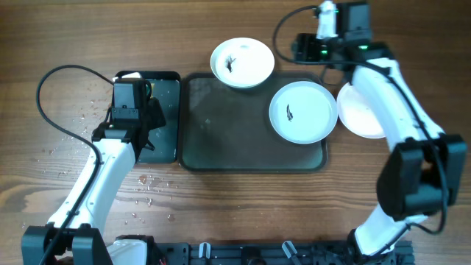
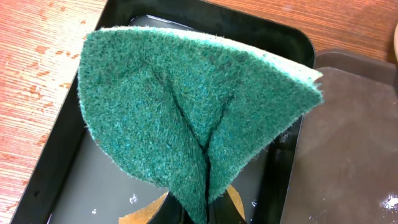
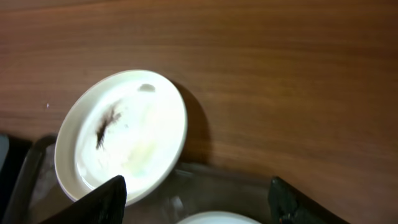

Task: Clean dirty plates on tray and stack at the side
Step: 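Move the right gripper to the stained upper plate and grip its rim, then drag the stained plate down to the grey tray's center with right gripper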

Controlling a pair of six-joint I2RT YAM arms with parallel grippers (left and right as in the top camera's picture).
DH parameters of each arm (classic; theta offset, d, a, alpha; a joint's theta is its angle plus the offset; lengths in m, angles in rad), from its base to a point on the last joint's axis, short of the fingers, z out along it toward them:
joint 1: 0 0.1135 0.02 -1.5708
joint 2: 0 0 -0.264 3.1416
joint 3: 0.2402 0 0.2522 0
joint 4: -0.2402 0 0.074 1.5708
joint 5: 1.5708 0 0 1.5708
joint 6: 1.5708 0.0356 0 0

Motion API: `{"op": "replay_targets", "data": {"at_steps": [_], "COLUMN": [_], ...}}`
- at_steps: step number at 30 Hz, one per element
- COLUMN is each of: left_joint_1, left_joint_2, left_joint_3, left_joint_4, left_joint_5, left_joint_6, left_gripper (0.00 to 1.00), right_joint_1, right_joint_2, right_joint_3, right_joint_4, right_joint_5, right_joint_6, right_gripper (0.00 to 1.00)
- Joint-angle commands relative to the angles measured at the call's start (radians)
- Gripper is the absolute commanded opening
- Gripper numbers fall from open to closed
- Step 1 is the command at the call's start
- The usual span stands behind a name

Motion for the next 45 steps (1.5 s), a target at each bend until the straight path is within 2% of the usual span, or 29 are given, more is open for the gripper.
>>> {"op": "replay_targets", "data": {"at_steps": [1, 3, 6, 16, 21, 22, 24, 29, 32, 37, 45], "left_joint_1": [-0.007, -0.007, -0.007, -0.007, -0.007, -0.007, -0.007, -0.007, -0.007, -0.007, -0.007], "left_joint_2": [-0.015, -0.015, -0.015, -0.015, -0.015, -0.015, -0.015, -0.015, -0.015, -0.015, -0.015], "left_joint_3": [-0.004, -0.004, -0.004, -0.004, -0.004, -0.004, -0.004, -0.004, -0.004, -0.004, -0.004], "left_joint_4": [0.003, 0.003, 0.003, 0.003, 0.003, 0.003, 0.003, 0.004, 0.004, 0.004, -0.001], "left_joint_5": [-0.021, -0.019, -0.019, -0.019, -0.019, -0.019, -0.019, -0.019, -0.019, -0.018, -0.018], "left_joint_6": [-0.028, -0.039, -0.039, -0.039, -0.039, -0.039, -0.039, -0.039, -0.039, -0.039, -0.039], "left_gripper": [0.04, 0.04, 0.04, 0.04, 0.04, 0.04, 0.04, 0.04, 0.04, 0.04, 0.04], "right_joint_1": [0.061, 0.078, 0.089, 0.101, 0.116, 0.118, 0.121, 0.121, 0.129, 0.175, 0.298], "right_joint_2": [0.121, 0.181, 0.249, 0.292, 0.294, 0.294, 0.294, 0.232, 0.133, 0.086, 0.090], "right_joint_3": [-0.010, -0.010, -0.010, -0.010, -0.020, -0.020, -0.020, -0.008, -0.008, -0.010, -0.021], "right_joint_4": [0.061, 0.112, 0.162, 0.177, 0.177, 0.177, 0.178, 0.142, 0.011, -0.212, -0.386], "right_joint_5": [0.072, 0.074, 0.073, 0.070, 0.070, 0.070, 0.070, -0.024, -0.067, -0.063, 0.063], "right_joint_6": [-0.006, -0.003, 0.056, 0.148, 0.152, 0.152, 0.152, 0.151, 0.152, 0.144, 0.168], "right_gripper": [0.73, 0.73, 0.67, 0.25, 0.24, 0.20, 0.04, 0.04, 0.04, 0.04, 0.04]}}
